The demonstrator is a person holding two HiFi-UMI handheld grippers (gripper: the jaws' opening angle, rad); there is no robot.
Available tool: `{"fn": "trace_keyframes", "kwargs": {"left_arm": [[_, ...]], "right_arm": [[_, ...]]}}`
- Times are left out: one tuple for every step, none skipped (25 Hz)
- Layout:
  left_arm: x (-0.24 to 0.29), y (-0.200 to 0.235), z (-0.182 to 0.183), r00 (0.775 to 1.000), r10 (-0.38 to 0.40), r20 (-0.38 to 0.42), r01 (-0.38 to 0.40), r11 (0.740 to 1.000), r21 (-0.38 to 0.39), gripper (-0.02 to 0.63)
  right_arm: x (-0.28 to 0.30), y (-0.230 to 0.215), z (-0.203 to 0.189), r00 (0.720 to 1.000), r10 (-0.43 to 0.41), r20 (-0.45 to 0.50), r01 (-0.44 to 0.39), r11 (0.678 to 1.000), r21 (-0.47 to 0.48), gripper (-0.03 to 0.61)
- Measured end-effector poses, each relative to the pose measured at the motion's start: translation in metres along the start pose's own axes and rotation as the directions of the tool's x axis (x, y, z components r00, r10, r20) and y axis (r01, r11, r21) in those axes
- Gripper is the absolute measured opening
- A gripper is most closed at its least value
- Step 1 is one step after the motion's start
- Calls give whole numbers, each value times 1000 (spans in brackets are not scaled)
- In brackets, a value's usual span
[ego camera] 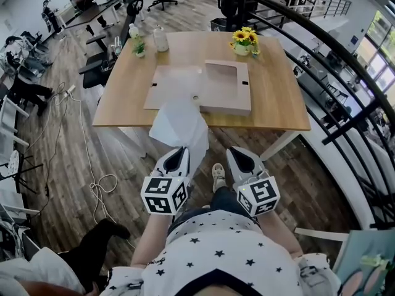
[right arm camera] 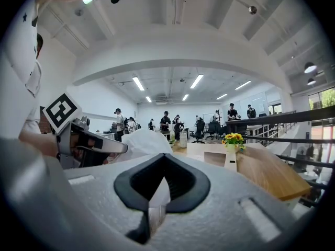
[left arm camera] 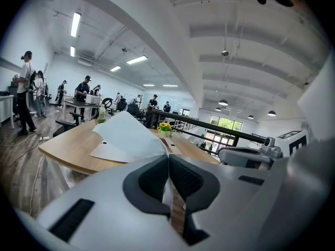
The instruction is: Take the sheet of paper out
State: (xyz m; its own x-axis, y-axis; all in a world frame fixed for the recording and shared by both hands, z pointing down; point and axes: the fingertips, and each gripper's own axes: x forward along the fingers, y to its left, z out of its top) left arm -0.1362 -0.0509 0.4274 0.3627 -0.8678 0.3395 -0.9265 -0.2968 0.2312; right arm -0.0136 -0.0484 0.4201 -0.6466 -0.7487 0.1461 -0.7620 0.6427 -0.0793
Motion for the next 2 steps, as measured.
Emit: {"fn": "trace_keyframes", "kwargs": {"left_arm": [[0, 0, 1, 1000, 1, 2, -1, 1000, 0, 8], [0, 0, 2, 1000, 3, 3, -3, 1000, -1, 8]], "right_arm": [[0, 0, 1, 1000, 1, 1, -1, 1000, 0, 6], [1, 0, 1, 1000, 2, 2, -2, 1000, -1, 6]]}}
